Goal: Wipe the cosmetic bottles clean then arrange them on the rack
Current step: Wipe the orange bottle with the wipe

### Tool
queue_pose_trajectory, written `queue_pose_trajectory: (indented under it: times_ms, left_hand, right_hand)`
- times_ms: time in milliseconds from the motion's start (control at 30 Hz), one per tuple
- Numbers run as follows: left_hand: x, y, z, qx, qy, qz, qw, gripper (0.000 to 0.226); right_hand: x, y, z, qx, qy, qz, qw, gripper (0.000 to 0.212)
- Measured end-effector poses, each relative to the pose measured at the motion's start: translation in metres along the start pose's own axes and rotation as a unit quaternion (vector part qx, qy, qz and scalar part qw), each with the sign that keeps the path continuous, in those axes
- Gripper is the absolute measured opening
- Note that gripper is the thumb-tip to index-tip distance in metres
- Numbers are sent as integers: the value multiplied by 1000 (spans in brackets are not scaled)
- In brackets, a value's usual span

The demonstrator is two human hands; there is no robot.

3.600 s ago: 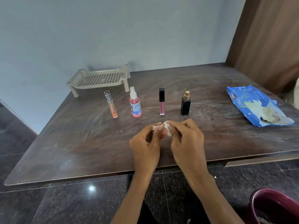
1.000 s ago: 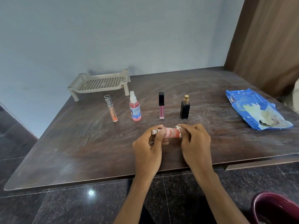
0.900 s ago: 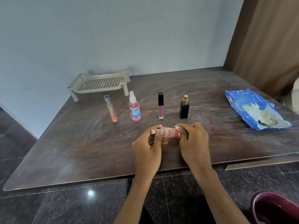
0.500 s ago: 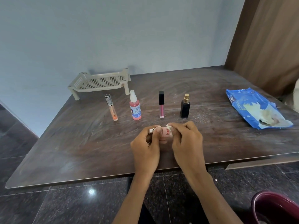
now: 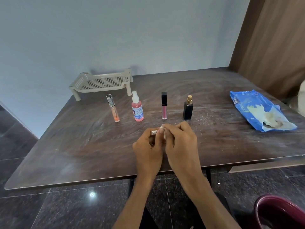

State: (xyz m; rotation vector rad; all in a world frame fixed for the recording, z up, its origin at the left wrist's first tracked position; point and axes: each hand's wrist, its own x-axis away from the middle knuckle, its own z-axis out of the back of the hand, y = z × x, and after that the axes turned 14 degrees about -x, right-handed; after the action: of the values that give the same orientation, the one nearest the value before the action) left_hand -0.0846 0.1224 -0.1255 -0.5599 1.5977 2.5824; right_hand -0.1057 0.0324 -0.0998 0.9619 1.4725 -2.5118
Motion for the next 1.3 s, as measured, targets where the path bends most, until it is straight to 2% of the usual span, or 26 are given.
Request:
queue_pose_trajectory:
  times_ms: [133, 233, 400, 567, 700, 867, 967, 1133, 1300]
  left_hand:
    - [0, 1, 0, 10, 0, 8, 1000, 19]
    - [0, 2, 0, 41, -1, 10, 999, 16]
    - [2, 4, 1, 91, -22, 12, 995, 25]
    - [2, 4, 0, 61, -45, -13, 997, 31]
    - [0, -1, 0, 48, -62, -23, 997, 19]
    - [1, 3, 1, 45, -54, -28, 997, 10]
    - [0, 2, 2, 20, -39, -49, 998, 16]
    - [-1, -2, 1, -8, -25, -50, 998, 13]
    - [1, 2, 0, 3, -16, -58, 998, 14]
  right_hand:
    - [0, 10, 1, -23, 4, -14, 1000, 20]
    - [-3, 22, 8, 0, 19, -35, 999, 22]
    - [-9, 37, 21, 23, 33, -63, 997, 22]
    - [-14, 41, 23, 29, 20, -72, 997, 22]
    - [-18, 44, 27, 42, 3, -76, 996, 20]
    - [-17, 38, 23, 38, 1, -82, 996, 20]
    - [-11, 23, 15, 1, 9, -58, 998, 20]
    - [-1, 11, 3, -52, 15, -16, 998, 20]
    - [-4, 33, 13, -1, 35, -28, 999, 22]
